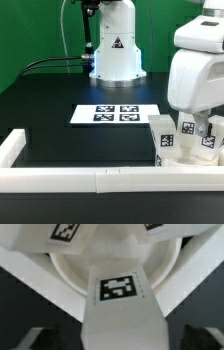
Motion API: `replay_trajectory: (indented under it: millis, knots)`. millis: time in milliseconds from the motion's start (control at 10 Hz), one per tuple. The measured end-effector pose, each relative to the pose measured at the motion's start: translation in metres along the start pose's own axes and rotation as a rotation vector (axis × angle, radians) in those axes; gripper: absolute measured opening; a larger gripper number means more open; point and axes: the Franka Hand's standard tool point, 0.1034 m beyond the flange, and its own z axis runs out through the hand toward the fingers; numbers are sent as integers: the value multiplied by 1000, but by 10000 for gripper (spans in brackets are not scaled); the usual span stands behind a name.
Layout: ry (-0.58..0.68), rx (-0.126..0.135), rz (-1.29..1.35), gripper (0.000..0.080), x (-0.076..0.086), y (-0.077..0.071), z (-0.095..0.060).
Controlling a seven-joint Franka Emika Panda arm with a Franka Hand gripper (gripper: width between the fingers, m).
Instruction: Assemble stool
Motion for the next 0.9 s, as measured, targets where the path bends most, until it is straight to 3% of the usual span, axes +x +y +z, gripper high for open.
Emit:
replay_trajectory:
  millis: [100,200,300,500,700,900]
  knots:
    - [0,1,21,449,0,0,0]
    - [0,1,115,449,0,0,0]
    - [0,1,181,333,0,0,0]
    - [3,11,446,333,0,0,-1]
    - [4,48,733,333,-2,1,1]
    - [0,47,882,333,-3,2,1]
